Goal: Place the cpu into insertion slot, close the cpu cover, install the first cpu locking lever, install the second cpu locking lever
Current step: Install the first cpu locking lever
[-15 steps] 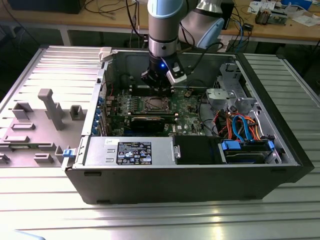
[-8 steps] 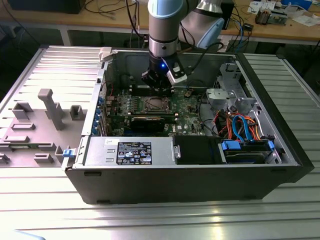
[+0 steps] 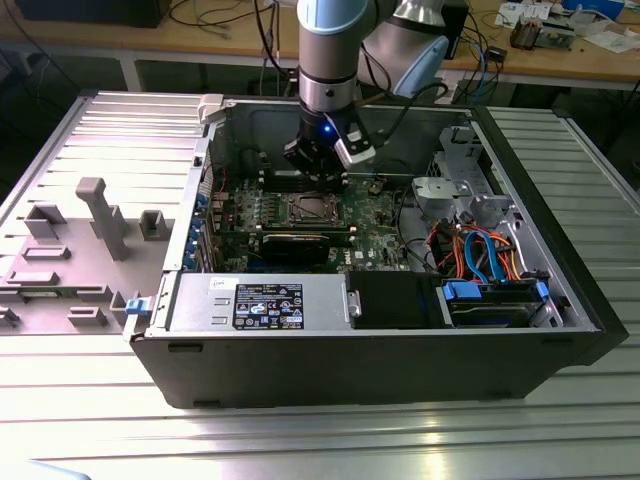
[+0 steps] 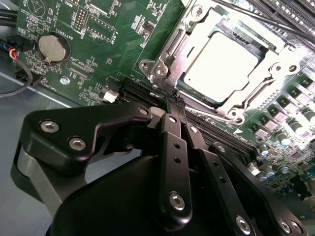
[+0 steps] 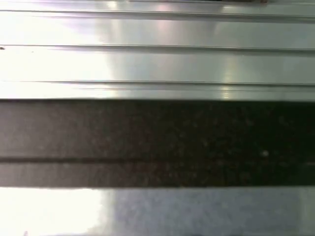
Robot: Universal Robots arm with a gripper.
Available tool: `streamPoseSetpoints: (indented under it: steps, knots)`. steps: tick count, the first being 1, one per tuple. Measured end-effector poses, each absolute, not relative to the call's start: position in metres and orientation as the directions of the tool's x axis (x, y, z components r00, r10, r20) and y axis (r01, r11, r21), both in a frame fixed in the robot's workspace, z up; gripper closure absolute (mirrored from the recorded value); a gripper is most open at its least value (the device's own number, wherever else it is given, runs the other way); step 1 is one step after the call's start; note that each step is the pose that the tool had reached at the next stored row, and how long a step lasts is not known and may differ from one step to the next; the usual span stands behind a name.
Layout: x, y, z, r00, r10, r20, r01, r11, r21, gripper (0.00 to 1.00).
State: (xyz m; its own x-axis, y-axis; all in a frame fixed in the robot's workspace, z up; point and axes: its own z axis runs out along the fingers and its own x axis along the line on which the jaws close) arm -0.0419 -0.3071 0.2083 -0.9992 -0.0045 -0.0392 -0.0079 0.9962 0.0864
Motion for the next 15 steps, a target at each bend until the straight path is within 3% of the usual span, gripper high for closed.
streamPoseSetpoints:
  steps: [15]
  knots:
    - [-0.0411, -0.3058, 0.2077, -0.999, -0.005, -0.036, -0.007, 0.997, 0.073, 0.89]
